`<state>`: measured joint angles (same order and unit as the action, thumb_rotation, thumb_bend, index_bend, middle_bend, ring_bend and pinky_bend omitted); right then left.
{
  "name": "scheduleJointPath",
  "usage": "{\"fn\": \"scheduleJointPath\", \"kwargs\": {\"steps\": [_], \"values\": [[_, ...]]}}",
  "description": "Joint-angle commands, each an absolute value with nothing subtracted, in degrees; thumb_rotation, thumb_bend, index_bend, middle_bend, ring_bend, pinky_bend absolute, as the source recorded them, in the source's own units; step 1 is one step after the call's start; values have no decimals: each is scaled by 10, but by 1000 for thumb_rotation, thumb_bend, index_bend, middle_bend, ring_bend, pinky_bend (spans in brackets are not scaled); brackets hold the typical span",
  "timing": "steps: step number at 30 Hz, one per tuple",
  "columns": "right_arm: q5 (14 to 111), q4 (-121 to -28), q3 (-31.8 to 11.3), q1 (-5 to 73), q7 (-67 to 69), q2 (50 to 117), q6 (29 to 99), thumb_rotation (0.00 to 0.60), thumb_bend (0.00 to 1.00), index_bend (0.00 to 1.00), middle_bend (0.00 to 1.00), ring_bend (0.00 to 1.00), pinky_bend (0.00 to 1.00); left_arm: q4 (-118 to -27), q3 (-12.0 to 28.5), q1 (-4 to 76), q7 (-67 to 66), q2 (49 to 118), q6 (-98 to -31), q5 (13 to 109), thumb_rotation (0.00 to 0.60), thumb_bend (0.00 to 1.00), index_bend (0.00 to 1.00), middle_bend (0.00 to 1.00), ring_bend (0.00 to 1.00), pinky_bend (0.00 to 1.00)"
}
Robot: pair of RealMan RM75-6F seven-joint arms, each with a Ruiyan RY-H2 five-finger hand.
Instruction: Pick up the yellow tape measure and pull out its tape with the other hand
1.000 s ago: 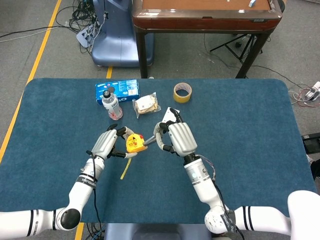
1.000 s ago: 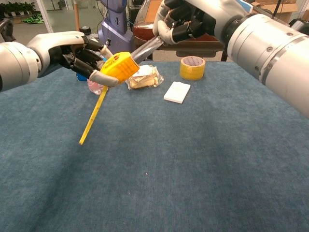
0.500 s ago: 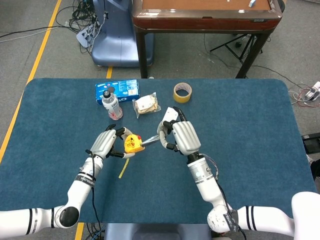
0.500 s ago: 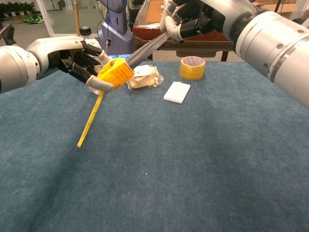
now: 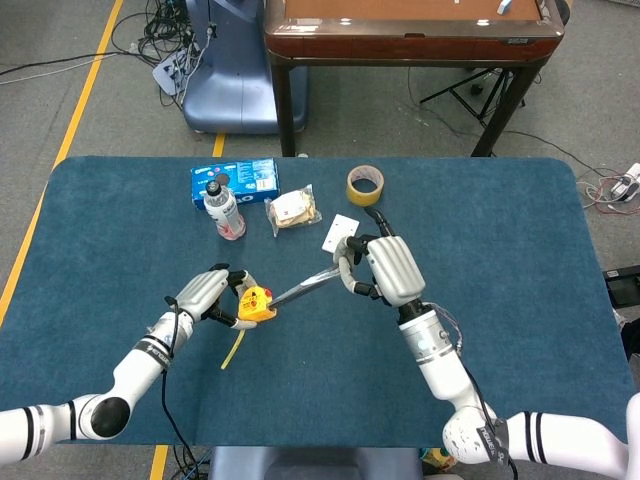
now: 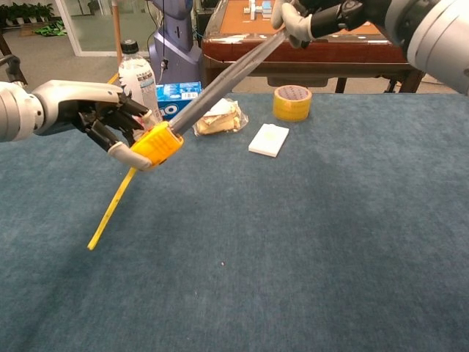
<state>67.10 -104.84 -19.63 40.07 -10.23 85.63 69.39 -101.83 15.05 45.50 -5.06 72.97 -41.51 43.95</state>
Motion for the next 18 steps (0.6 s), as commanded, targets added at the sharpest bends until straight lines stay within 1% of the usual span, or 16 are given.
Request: {"fn": "scheduleJointPath", "kwargs": {"steps": [1,4,9,18], "values": [[690,-1052,-192,392,-72,837,685,600,703,641,667,566,12,-999,144,470,-18,704,-355,445,600,123,536,543,371,36],[705,-1050,-191,387,-45,822,680,600,703,641,667,566,12,-988,142,476,1,697,-323,451,600,124,536,543,370,36],[730,-1048,-187,379,-17,802,682,600,703,641,667,566,11,-974,138,482,24,689,-293,468,600,126,537,544,370,36],[752,-1048,-188,364,22,762,688,600,703,647,673,566,11,-952,125,488,52,682,-275,485,600,126,540,546,371,36]]}}
